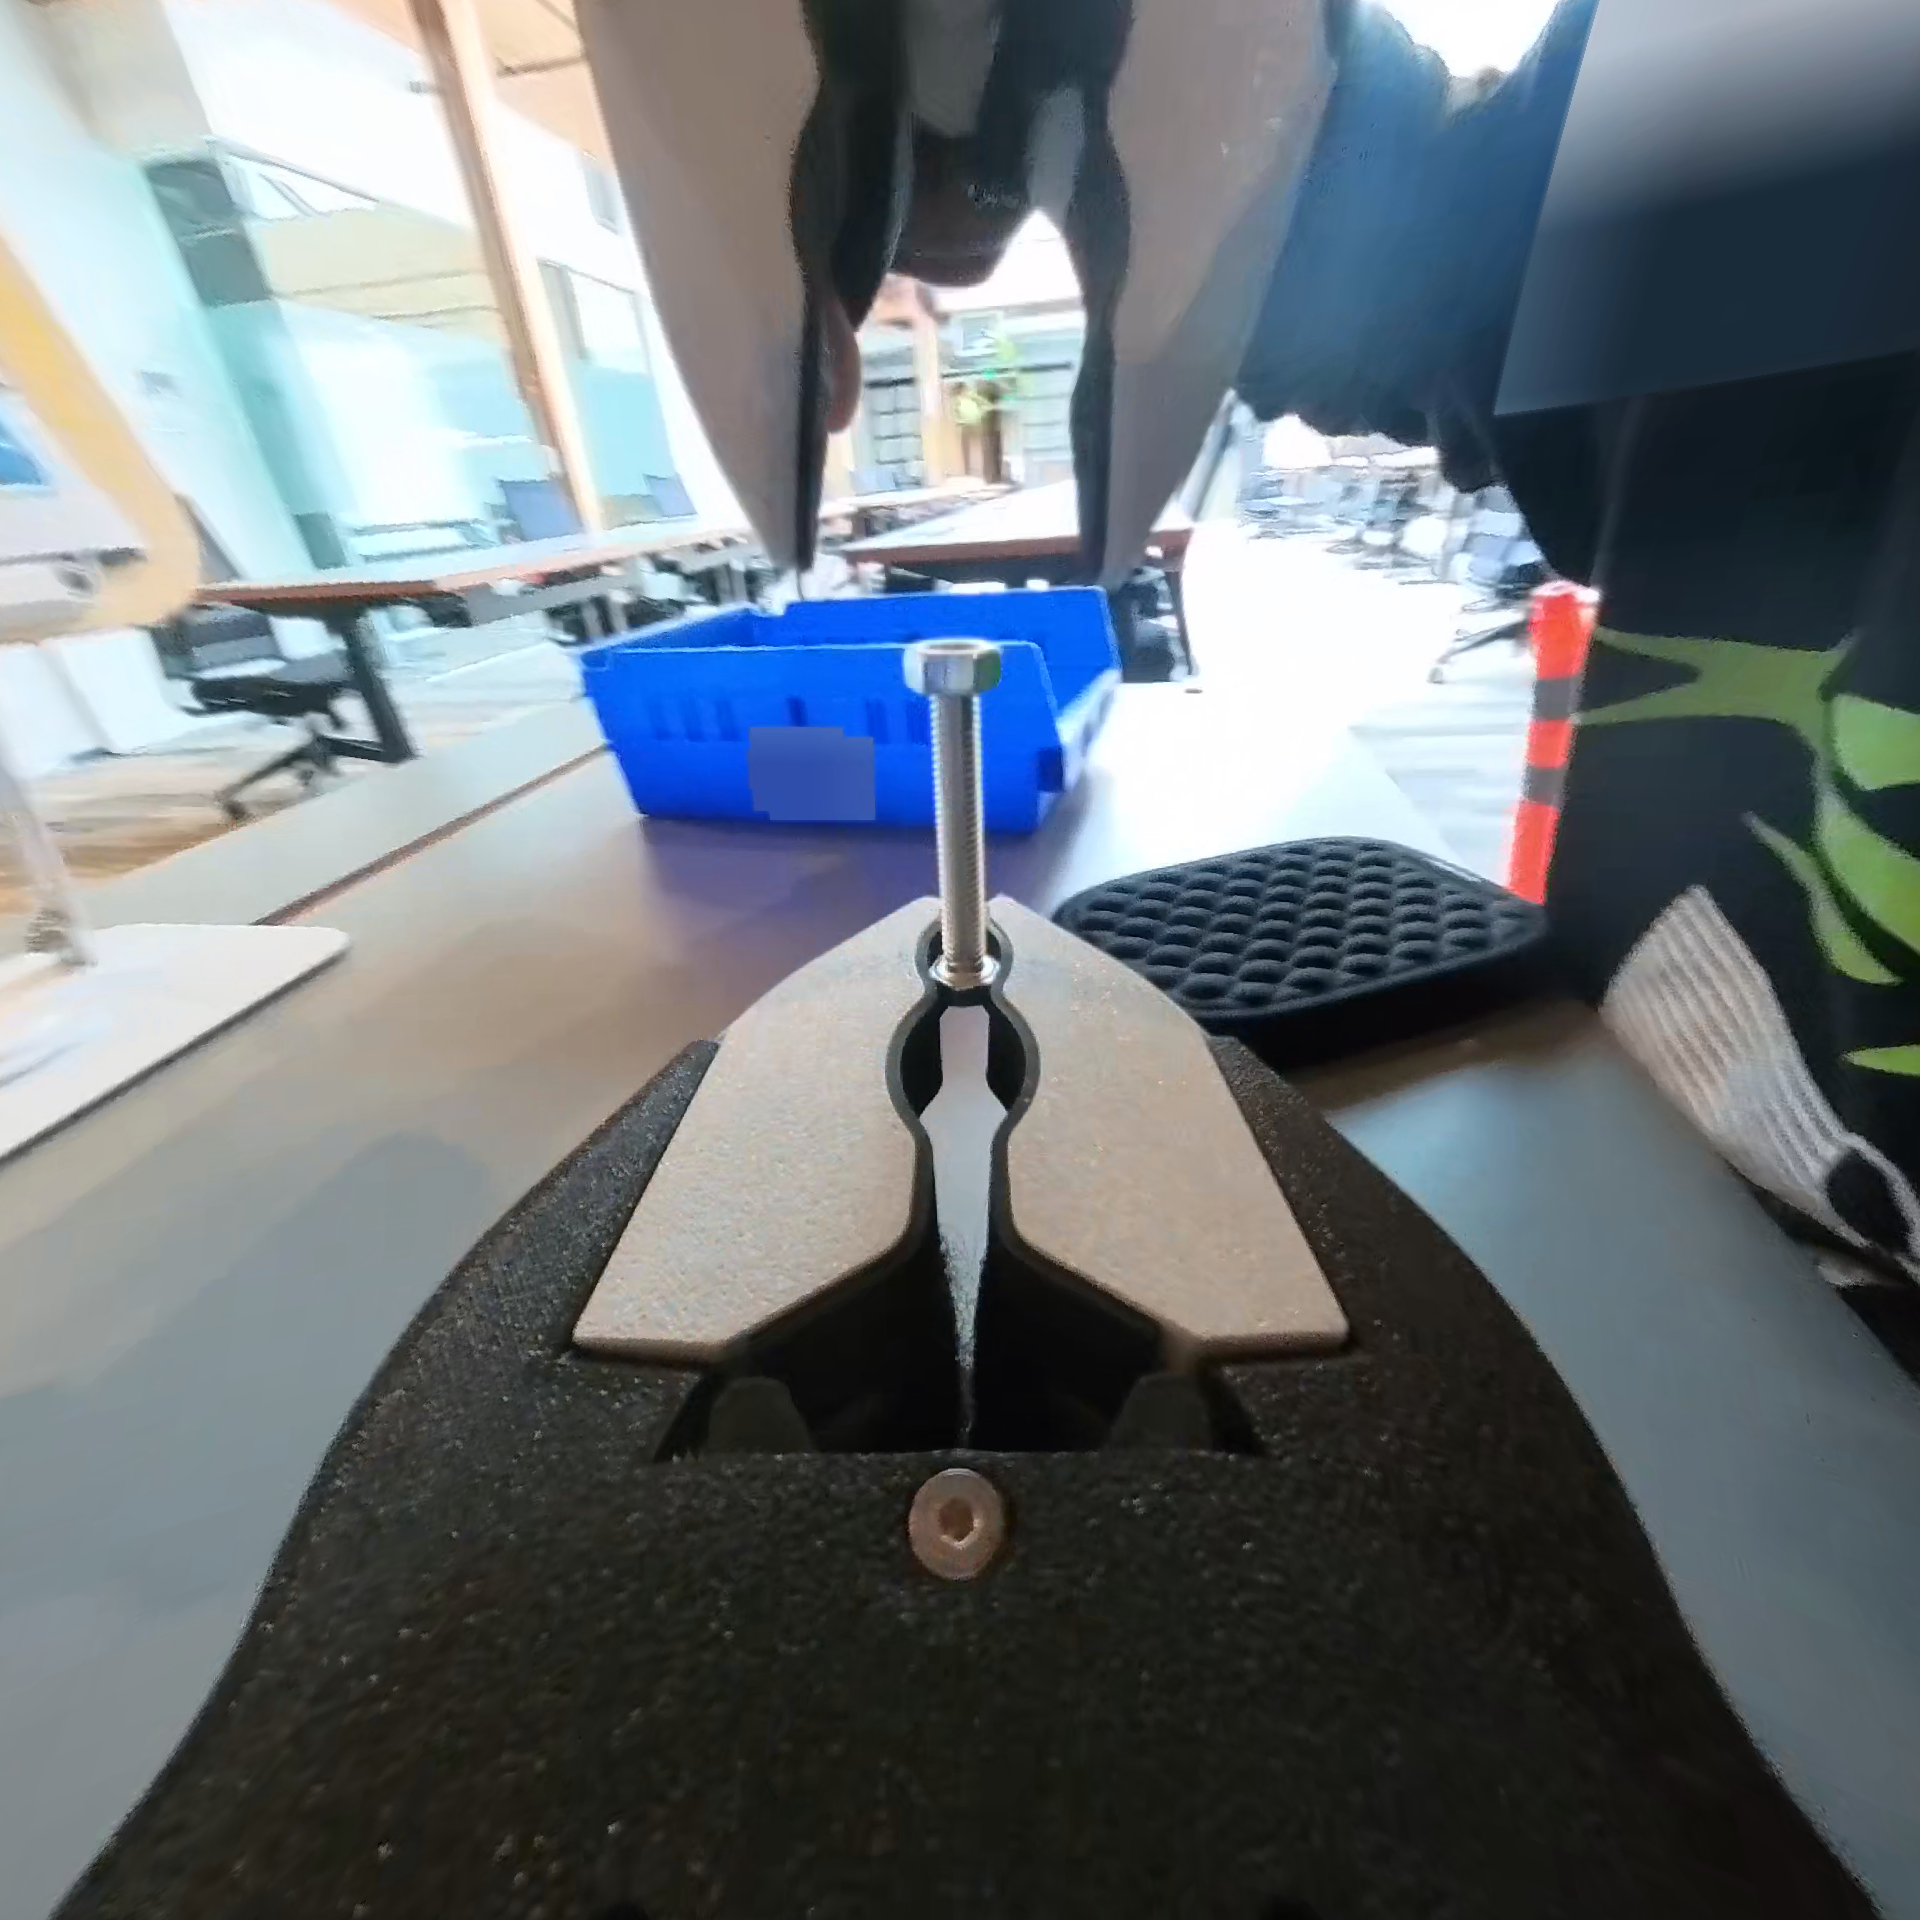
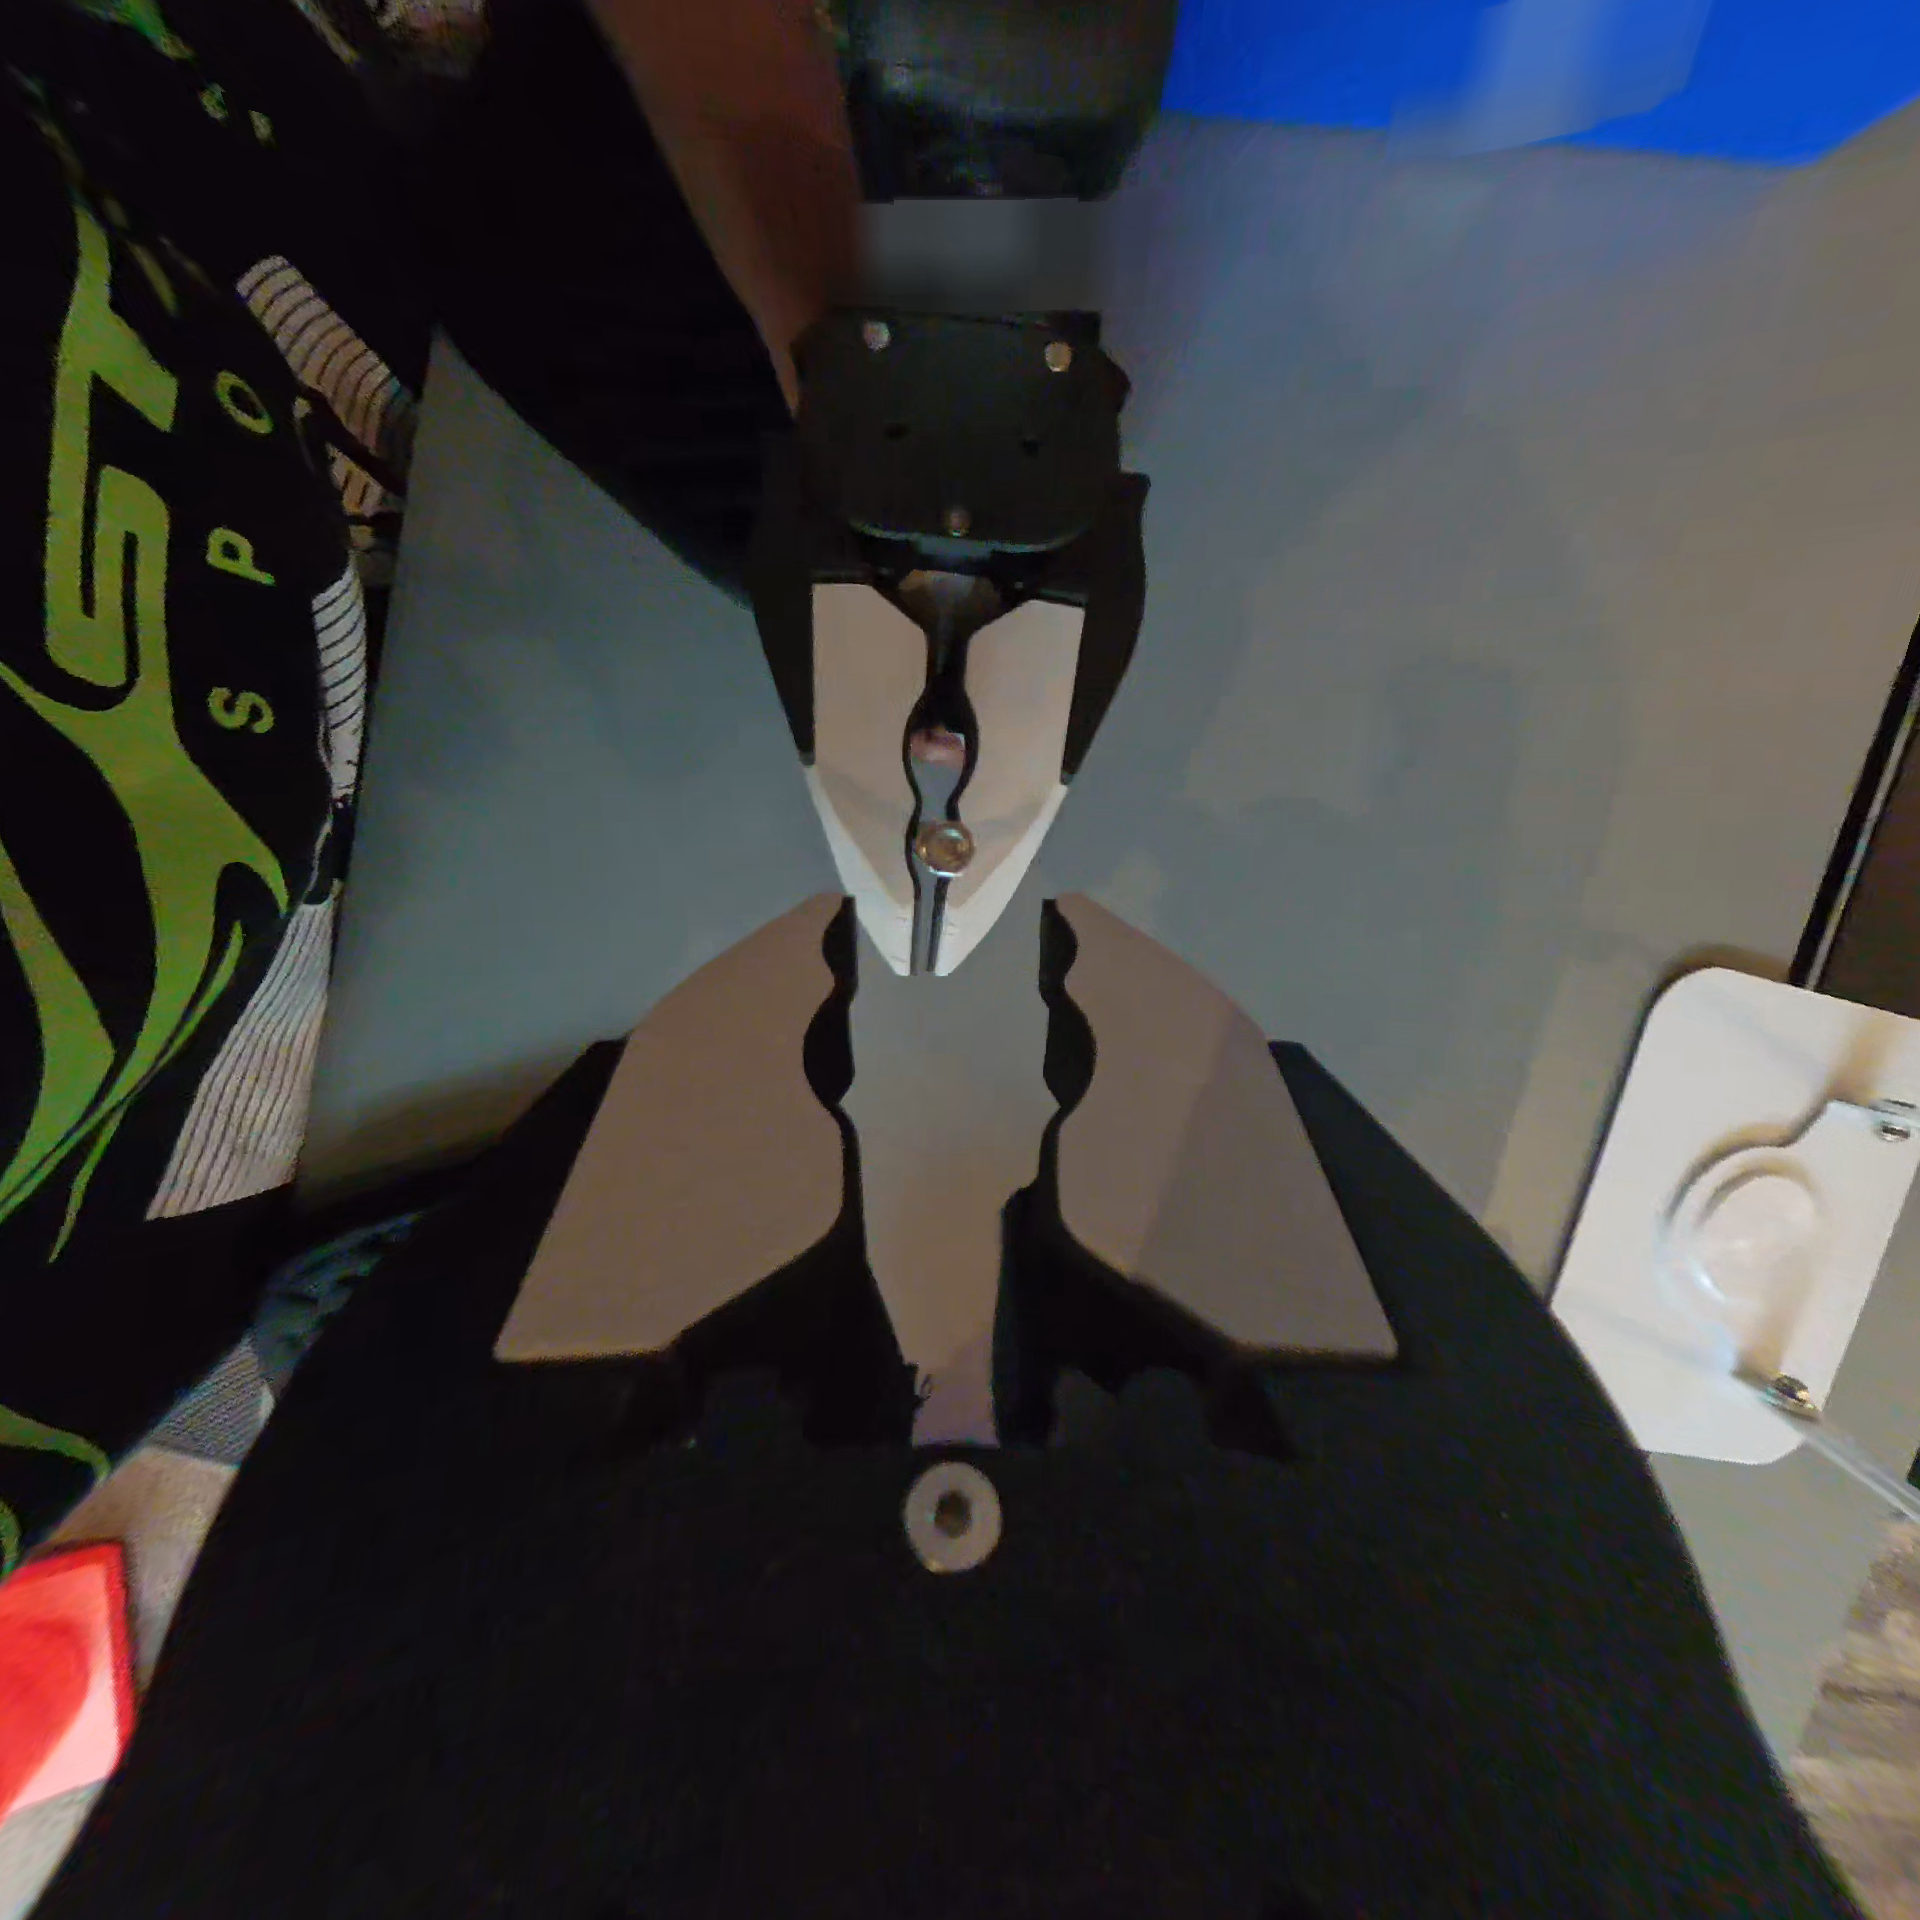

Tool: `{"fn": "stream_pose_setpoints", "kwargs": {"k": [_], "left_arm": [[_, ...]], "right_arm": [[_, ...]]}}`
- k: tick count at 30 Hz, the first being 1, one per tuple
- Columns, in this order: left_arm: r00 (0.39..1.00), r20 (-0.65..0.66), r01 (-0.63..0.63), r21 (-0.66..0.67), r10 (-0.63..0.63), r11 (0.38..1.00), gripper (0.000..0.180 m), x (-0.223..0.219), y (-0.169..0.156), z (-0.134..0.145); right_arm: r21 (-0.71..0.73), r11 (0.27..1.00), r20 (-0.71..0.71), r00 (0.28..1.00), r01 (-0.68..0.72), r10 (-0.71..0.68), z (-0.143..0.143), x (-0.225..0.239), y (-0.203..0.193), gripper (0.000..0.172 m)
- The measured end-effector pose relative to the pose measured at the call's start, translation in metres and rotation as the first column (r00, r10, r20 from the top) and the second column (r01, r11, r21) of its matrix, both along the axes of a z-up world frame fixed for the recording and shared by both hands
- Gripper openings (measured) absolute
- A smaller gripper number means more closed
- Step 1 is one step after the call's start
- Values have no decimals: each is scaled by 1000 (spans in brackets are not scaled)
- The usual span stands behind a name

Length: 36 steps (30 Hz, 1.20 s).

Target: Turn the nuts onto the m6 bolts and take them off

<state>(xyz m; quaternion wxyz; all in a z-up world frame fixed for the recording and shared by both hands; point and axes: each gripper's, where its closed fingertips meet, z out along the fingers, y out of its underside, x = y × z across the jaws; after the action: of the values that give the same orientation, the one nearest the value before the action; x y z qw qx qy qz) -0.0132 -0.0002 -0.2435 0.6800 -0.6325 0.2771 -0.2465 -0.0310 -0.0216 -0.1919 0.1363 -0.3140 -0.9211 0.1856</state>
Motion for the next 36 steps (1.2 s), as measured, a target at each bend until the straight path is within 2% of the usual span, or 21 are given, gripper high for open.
{"fn": "stream_pose_setpoints", "kwargs": {"k": [2, 4, 6, 8, 9, 11, 13, 14, 15, 16, 18, 20, 22, 30, 33, 36], "left_arm": [[1000, 3, 12, -14, -12, 1000, 3, 1, 0, -2], [999, 7, 33, -7, -33, 999, 3, 3, -2, -1], [998, 19, 56, 2, -56, 998, 3, 3, -5, 0], [996, 36, 83, 5, -84, 996, 3, 3, -8, 2], [994, 41, 99, 3, -99, 995, 3, 4, -9, 2], [991, 47, 125, -7, -125, 992, 3, 5, -10, 2], [988, 55, 145, -16, -144, 989, 3, 6, -10, 2], [986, 58, 155, -19, -153, 988, 3, 7, -11, 2], [985, 62, 161, -23, -159, 987, 3, 7, -11, 2], [985, 65, 165, -26, -163, 986, 3, 7, -11, 1], [982, 65, 177, -34, -175, 984, 3, 8, -11, 1], [982, 68, 181, -44, -178, 983, 3, 8, -10, 0], [982, 65, 182, -49, -179, 982, 3, 8, -10, 0], [981, 69, 185, -54, -181, 981, 3, 8, -10, 0], [980, 79, 188, -53, -184, 981, 3, 8, -10, 0], [980, 72, 189, -56, -184, 980, 3, 8, -10, 0]], "right_arm": [[34, 999, -14, 1000, -1, 2, -5, -1, -1, 30], [5, 1000, -57, 998, 18, -18, -4, -5, -4, 27], [-134, 990, -170, 984, 37, -60, 3, -10, -15, 30], [-304, 952, -317, 939, 30, -131, 11, -10, -24, 47], [-394, 919, -402, 896, 18, -190, 17, -9, -26, 54], [-518, 855, -550, 760, 16, -347, 24, -7, -11, 61], [-630, 777, -632, 587, -9, -506, 24, -1, 11, 56], [-685, 728, -629, 537, -41, -562, 20, 3, 16, 55], [-725, 687, -600, 528, -42, -601, 13, 6, 18, 55], [-732, 682, -573, 553, -12, -605, 6, 6, 18, 59], [-701, 713, -583, 553, 29, -595, 3, 3, 19, 62], [-714, 700, -573, 551, 28, -607, 2, -4, 14, 60], [-727, 686, -541, 582, 40, -607, -2, -12, 9, 62], [-700, 711, -563, 564, 64, -604, -5, -14, 15, 52], [-710, 702, -572, 539, 52, -619, -2, -7, 23, 36], [-723, 691, -566, 567, 7, -598, 1, -5, 14, 40]]}}
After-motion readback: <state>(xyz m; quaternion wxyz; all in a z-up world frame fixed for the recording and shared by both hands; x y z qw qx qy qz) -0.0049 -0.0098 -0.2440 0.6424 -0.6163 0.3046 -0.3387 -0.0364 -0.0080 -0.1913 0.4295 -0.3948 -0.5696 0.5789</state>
